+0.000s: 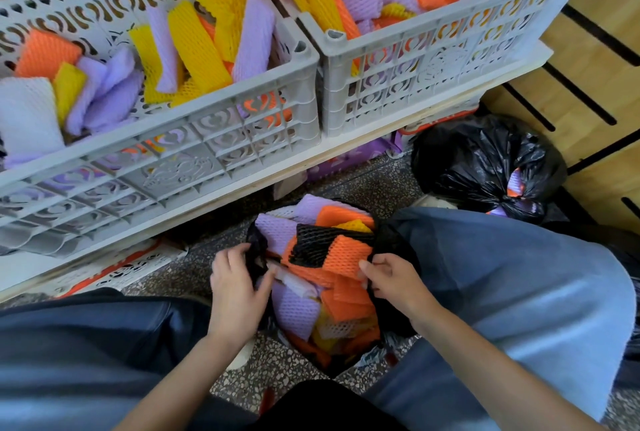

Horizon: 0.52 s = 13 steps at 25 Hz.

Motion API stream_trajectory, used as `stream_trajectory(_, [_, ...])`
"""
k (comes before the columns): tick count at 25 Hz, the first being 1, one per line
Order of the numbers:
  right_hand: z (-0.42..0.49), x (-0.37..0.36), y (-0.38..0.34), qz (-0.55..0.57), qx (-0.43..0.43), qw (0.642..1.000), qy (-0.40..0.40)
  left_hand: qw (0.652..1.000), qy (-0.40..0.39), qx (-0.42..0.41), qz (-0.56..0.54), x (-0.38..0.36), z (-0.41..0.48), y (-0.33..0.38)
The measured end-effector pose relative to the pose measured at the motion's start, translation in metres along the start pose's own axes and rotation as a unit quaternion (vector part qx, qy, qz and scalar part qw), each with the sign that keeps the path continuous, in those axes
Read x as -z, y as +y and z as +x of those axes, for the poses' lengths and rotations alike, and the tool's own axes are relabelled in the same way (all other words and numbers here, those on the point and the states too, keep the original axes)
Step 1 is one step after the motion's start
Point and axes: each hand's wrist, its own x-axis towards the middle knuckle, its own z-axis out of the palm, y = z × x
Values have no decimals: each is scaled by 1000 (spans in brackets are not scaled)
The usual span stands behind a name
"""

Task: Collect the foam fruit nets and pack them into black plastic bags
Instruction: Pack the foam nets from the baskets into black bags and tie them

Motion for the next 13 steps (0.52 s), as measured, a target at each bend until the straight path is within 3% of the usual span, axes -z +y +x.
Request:
stream_trajectory(3, [4, -12, -10, -56, 31, 997, 41, 966, -128, 166, -150, -5, -1, -3])
stream_trajectory(6, [12, -31, -20, -127, 58, 988, 70, 981, -87, 71, -157, -4, -8, 16])
stream_trajectory(9, [2, -54, -29, -100, 106, 989, 34, 977, -81, -17, -194, 4, -14, 40])
stream_trajectory(13, [-18, -71, -39, 5, 143, 990, -1, 957, -77, 12, -280, 7, -12, 46])
